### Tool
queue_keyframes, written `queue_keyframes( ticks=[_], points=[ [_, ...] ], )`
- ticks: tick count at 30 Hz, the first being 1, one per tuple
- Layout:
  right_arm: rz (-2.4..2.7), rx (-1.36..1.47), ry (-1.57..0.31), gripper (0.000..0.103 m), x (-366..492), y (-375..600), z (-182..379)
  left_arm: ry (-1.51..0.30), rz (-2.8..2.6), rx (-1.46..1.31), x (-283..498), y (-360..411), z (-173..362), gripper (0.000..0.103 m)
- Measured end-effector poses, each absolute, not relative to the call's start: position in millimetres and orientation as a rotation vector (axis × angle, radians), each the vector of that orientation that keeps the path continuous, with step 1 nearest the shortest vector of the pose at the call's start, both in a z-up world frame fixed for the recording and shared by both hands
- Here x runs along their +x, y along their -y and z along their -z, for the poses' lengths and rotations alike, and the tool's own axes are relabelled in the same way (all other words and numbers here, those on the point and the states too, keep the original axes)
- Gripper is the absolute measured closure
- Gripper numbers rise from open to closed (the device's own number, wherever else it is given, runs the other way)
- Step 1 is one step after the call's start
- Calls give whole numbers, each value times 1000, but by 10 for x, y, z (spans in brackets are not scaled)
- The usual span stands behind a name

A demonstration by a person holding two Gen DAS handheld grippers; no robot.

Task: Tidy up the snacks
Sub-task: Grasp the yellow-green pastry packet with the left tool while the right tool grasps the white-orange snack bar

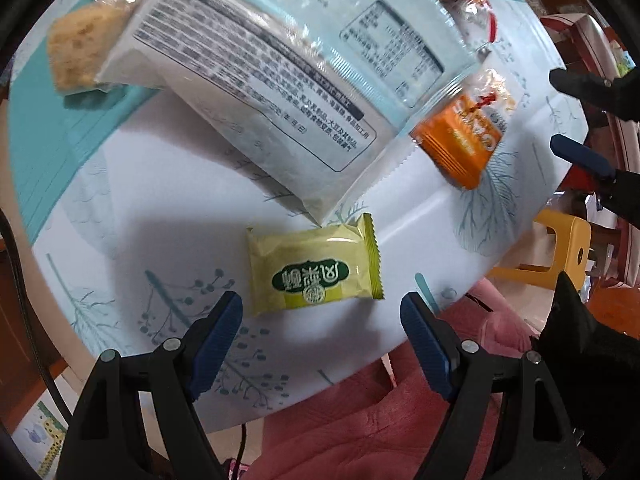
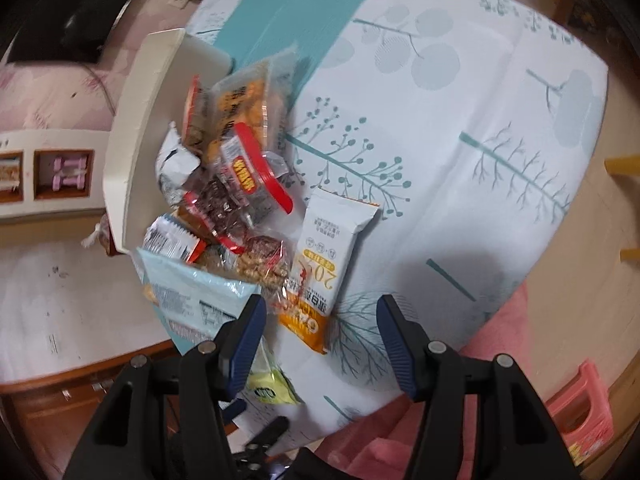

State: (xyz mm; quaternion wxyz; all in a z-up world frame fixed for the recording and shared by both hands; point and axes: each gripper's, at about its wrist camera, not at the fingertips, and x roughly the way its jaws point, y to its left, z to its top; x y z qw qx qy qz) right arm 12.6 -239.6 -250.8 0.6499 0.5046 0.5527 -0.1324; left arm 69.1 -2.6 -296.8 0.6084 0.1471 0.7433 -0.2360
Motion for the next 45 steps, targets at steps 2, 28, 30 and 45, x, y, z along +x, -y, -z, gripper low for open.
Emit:
queue_keyframes(
  ticks=[2, 28, 30, 45],
  points=[
    [312, 1177, -1260, 45, 165, 2400, 2556, -1724, 543, 351, 691, 51, 3026, 23],
    [540, 1197, -1440, 53, 715, 2578, 2910, -1738, 425, 227, 1058, -262, 3157, 42],
    [559, 1184, -1445, 54, 734, 2603, 2934, -1740, 415, 213, 1088, -306, 3158, 44],
    [554, 1118, -1474, 64, 883, 2558, 2890, -1760, 380, 167, 1147, -569, 3196, 51]
  ],
)
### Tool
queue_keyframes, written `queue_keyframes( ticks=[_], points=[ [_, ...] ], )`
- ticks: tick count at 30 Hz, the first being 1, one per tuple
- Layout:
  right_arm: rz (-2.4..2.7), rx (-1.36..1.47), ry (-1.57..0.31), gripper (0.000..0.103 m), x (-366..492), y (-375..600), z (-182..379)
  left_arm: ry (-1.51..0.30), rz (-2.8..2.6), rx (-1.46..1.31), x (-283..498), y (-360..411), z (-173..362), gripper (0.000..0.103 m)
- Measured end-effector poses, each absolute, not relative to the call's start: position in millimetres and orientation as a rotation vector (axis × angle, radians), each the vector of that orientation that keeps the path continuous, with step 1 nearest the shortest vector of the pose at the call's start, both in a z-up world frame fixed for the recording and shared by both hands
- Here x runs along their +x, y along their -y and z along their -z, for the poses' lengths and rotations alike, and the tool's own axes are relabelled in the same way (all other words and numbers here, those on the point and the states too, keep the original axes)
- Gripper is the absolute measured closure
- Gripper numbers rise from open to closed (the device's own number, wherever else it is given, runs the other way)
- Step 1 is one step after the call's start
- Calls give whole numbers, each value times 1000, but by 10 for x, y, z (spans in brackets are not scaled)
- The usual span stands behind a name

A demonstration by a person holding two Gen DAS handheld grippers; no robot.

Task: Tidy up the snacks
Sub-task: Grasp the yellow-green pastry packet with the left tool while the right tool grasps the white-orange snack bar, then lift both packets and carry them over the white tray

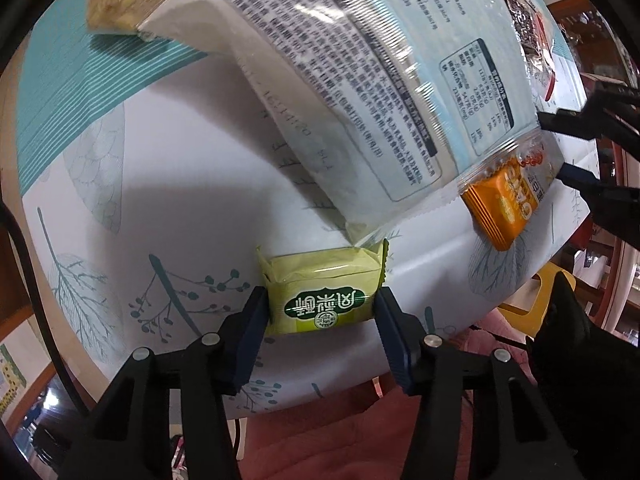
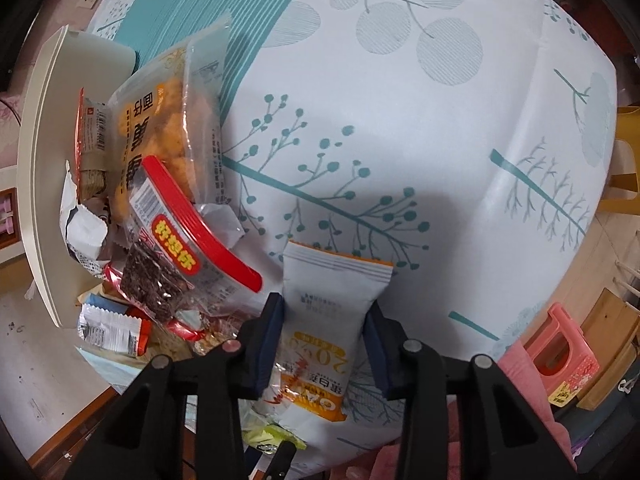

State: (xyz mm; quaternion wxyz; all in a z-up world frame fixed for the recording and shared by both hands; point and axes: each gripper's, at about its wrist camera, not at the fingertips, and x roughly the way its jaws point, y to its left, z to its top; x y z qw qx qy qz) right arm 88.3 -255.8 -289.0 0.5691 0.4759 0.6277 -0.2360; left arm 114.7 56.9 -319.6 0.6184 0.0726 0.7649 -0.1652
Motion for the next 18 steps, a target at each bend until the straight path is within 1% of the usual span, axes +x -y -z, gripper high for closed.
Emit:
queue_keyframes(
  ticks=[8, 18],
  points=[
    [540, 1101, -1405, 64, 648, 2411, 2735, -1747, 370, 164, 1116, -798, 3131, 51],
    [467, 1030, -1268, 64, 366, 2218, 2283, -1680, 387, 131, 1099, -975, 2847, 51]
  ],
)
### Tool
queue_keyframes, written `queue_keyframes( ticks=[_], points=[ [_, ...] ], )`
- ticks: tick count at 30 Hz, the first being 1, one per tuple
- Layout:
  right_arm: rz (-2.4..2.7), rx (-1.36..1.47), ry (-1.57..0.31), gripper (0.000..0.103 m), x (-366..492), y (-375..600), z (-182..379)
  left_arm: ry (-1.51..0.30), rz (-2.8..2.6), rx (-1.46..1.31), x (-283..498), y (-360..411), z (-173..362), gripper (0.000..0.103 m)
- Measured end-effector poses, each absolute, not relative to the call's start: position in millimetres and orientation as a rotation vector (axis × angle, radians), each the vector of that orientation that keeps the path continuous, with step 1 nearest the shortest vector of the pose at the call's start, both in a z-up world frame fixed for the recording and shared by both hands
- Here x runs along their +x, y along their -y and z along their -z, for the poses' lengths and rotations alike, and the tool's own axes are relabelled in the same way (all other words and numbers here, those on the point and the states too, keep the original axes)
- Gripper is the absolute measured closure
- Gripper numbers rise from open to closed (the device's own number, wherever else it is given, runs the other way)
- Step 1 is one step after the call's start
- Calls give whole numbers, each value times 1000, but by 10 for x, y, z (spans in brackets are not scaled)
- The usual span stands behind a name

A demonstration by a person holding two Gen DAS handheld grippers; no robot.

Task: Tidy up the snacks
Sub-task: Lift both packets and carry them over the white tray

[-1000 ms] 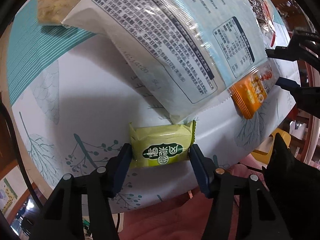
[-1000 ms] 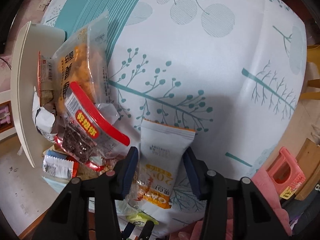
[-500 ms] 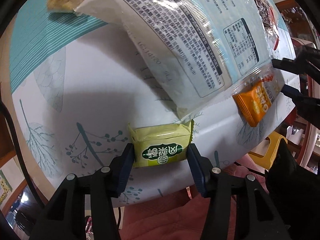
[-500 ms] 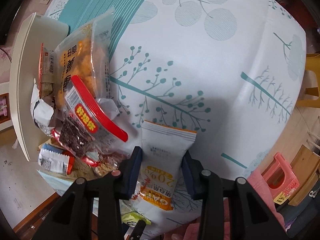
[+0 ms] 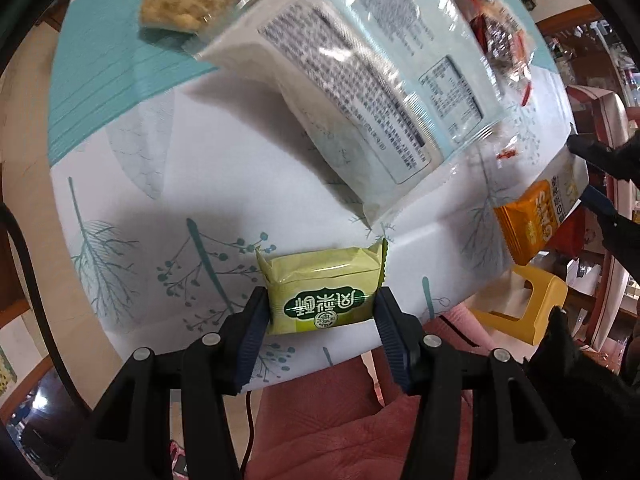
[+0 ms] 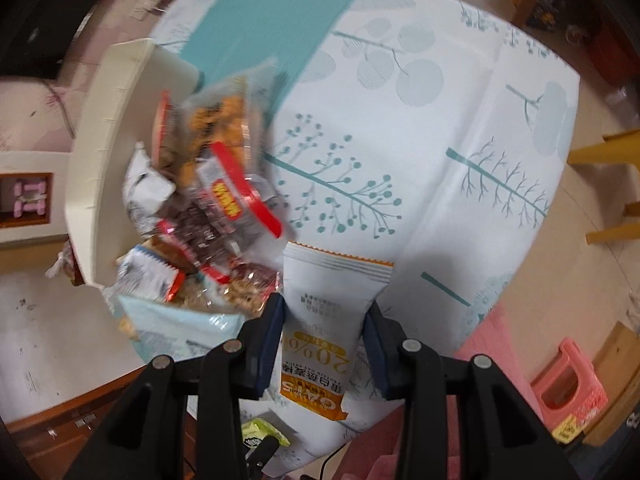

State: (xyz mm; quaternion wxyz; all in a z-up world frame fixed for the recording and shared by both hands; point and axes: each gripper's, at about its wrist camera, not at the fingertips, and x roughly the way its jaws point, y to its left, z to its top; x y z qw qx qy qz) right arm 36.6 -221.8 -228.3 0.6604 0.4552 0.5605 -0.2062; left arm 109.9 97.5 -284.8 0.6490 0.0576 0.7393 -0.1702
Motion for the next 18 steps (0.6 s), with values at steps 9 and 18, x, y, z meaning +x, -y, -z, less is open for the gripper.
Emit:
queue_keyframes(
  ticks=[9, 18],
  points=[
    [387, 914, -1140, 64, 236, 2175, 1848, -1578, 389, 114, 1170, -1074, 2367, 51],
    [300, 762, -1039, 64, 289, 2186, 1352, -1477, 379, 42, 1260, -926, 1798, 51]
  ],
)
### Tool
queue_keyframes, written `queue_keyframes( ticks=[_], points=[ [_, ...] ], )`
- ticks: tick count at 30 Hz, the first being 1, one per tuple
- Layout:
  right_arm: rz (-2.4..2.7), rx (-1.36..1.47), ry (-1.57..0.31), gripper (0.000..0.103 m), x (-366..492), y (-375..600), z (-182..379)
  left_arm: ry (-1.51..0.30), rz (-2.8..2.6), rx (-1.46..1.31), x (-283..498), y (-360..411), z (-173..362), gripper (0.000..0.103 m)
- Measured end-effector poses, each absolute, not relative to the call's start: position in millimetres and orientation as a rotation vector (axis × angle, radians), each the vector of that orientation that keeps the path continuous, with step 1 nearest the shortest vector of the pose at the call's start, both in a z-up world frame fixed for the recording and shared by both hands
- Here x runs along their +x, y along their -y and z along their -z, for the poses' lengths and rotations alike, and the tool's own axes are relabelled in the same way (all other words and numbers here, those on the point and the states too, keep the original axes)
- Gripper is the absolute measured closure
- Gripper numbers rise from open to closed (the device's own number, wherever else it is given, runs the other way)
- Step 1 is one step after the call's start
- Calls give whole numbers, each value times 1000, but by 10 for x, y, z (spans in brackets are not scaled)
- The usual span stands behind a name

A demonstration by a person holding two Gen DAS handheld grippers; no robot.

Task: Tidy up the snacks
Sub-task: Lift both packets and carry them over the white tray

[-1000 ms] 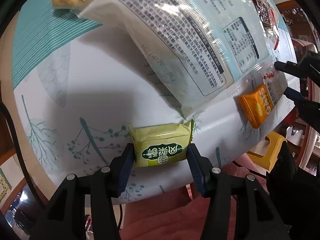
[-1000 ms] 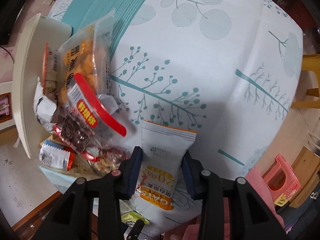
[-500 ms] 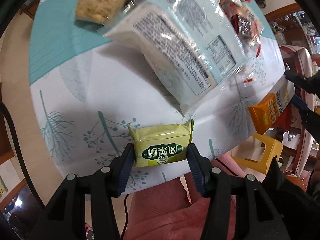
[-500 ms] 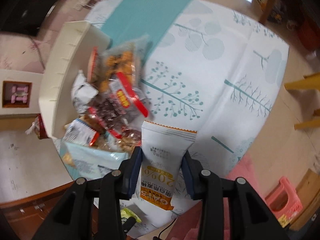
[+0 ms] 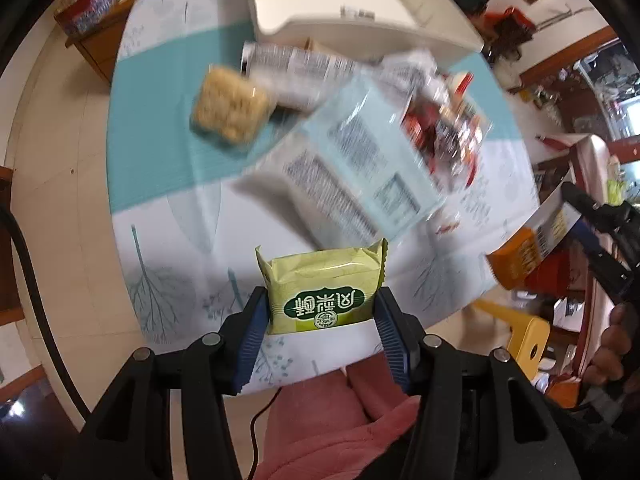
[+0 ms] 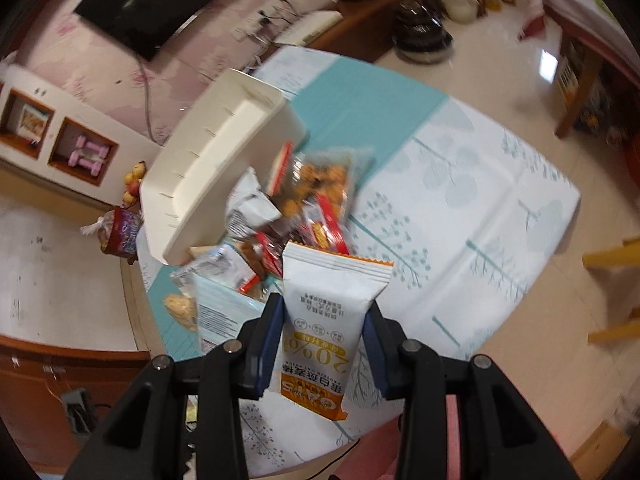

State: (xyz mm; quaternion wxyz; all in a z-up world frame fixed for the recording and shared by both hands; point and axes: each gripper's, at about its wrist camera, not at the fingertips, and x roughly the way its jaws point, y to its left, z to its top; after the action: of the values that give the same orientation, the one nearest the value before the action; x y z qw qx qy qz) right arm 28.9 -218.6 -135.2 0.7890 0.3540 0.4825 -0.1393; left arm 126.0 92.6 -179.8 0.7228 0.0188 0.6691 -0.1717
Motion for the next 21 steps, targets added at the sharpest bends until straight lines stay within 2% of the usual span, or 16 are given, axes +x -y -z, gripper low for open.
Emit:
queue_keyframes(
  ticks=[21],
  points=[
    [29, 454, -862, 64, 1258, 2419, 634, -1223, 283, -34, 1972, -255, 816, 51]
  ],
)
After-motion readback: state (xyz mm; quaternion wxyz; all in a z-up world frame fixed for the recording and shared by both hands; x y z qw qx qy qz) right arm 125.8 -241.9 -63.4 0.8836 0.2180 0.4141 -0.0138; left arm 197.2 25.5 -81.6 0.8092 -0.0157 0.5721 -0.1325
